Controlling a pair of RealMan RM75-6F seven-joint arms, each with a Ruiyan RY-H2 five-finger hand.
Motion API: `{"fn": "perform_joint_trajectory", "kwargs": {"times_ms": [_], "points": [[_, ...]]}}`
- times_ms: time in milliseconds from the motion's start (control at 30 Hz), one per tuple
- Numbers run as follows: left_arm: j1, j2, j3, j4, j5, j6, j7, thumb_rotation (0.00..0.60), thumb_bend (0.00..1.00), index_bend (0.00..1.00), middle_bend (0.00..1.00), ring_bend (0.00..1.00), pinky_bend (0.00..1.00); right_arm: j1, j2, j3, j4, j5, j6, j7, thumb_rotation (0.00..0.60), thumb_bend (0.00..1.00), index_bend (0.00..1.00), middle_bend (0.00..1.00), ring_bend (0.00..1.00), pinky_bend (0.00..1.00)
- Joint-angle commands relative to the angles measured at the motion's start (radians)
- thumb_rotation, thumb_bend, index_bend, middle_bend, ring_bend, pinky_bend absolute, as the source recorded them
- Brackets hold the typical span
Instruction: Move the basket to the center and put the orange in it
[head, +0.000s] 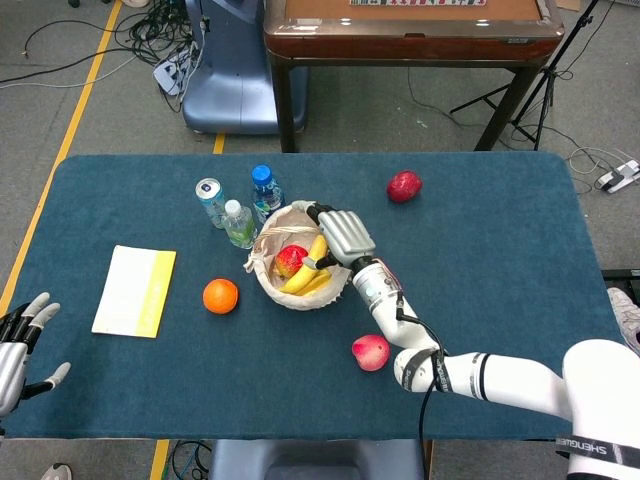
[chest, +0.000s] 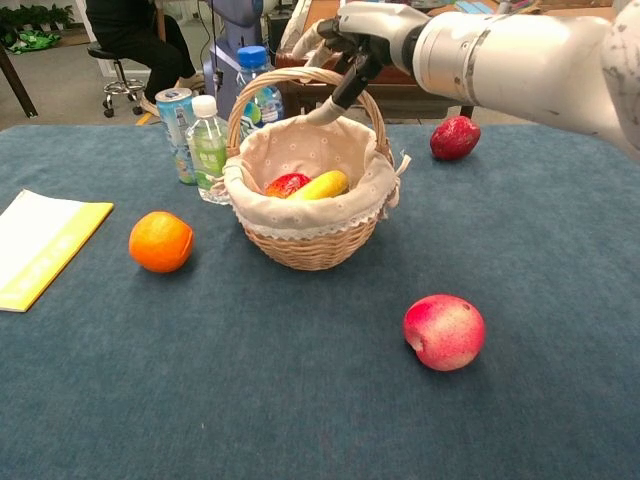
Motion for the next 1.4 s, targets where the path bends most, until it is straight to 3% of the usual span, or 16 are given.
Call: {"fn": "perform_joint_trajectory", "kwargs": {"times_ms": [33,300,567,767,1000,1400], "points": [[-0.007,0.003,-0.003,0.002,0.002,-0.007,-0.002,0.6,0.25,0.15,0.05,0.06,0.08,-0.009,0.038,-0.017,-0.031,-0.003,-0.007,-0.011,0.6,0.17,0.08,0.11,0.15,0.28],[-0.067,0.019,-0.024,0.019,0.021,-0.068,-0.062,0.6,0.25,0.15,0.05,0.06,0.08,-0.098,0.185,-0.077,-0.162,-0.1,0.078,-0.031,0.6,0.17,0.05,0.09,0.13,0.27],[-0.184,0.042,-0.024,0.019,0.069,-0.221,-0.252,0.6,0.25,0.15,0.05,0.06,0.08,-0.247,0.365,-0.156,-0.289,-0.256,0.214,-0.025,0.6,0.17,0.03,0.08,0.12,0.27],[-0.282,0.04,-0.024,0.008,0.057,-0.375,-0.307,0.6,0.25,0.14,0.05,0.06,0.08,-0.376,0.459,-0.214,-0.334,-0.403,0.338,0.026,0.6,0.17,0.03,0.08,0.12,0.27],[-0.377,-0.02,-0.044,0.005,-0.022,-0.524,-0.228,0.6,0.25,0.12,0.05,0.06,0.08,-0.492,0.556,-0.248,-0.38,-0.515,0.428,0.102,0.6,0.17,0.03,0.08,0.12,0.27],[-0.502,-0.153,-0.1,0.028,-0.257,-0.663,0.043,0.6,0.21,0.11,0.07,0.13,0.13,-0.575,0.636,-0.262,-0.406,-0.595,0.447,0.153,0.6,0.17,0.03,0.08,0.12,0.27]]}}
